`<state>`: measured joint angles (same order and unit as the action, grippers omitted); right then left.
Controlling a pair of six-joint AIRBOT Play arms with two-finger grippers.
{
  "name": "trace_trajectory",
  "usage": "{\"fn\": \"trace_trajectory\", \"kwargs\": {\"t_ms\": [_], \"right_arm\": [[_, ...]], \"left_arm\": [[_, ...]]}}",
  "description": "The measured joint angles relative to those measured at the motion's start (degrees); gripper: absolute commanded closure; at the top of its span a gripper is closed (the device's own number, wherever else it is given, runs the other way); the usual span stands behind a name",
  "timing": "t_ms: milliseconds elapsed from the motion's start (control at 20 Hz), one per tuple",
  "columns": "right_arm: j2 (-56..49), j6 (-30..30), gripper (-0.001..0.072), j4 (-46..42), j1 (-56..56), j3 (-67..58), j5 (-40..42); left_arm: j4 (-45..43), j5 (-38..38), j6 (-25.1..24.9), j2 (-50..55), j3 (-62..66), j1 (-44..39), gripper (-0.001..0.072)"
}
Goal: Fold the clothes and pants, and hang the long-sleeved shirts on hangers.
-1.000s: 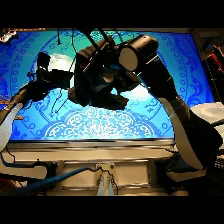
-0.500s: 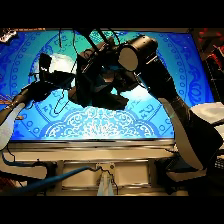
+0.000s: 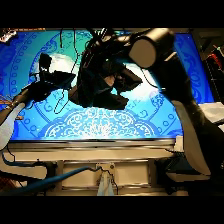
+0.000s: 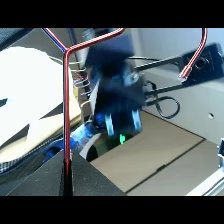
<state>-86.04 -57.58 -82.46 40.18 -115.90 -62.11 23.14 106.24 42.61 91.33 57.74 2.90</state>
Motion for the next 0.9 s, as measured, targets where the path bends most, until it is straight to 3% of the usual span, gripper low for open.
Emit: {"fn": "trace_trajectory", "kwargs": {"t_ms": [50, 200, 250, 350, 900], "right_arm": [[0.68, 3.82, 0.0311, -3.45, -0.55, -0.24, 1.38], [1.05, 13.92, 0.0119, -11.54, -4.81, 0.61, 4.98], [0.59, 16.24, 0.0000, -13.00, -6.99, 1.38, 6.32], [-0.96, 19.30, 0.0005, -13.33, -10.91, 2.62, 8.04], [-9.81, 34.16, 0.0007, 10.01, -16.37, 4.09, 13.53]], "left_arm": [[0.02, 0.00, 0.00, 0.00, 0.00, 0.00, 0.0697], [0.02, 0.00, -0.02, 0.00, 0.00, 0.00, 0.0697], [0.02, 0.00, -0.02, 0.00, 0.00, 0.00, 0.0697], [0.02, 0.00, -0.11, 0.00, 0.00, 0.00, 0.0697], [0.02, -0.02, -0.20, 0.00, 0.00, 0.00, 0.0697]]}}
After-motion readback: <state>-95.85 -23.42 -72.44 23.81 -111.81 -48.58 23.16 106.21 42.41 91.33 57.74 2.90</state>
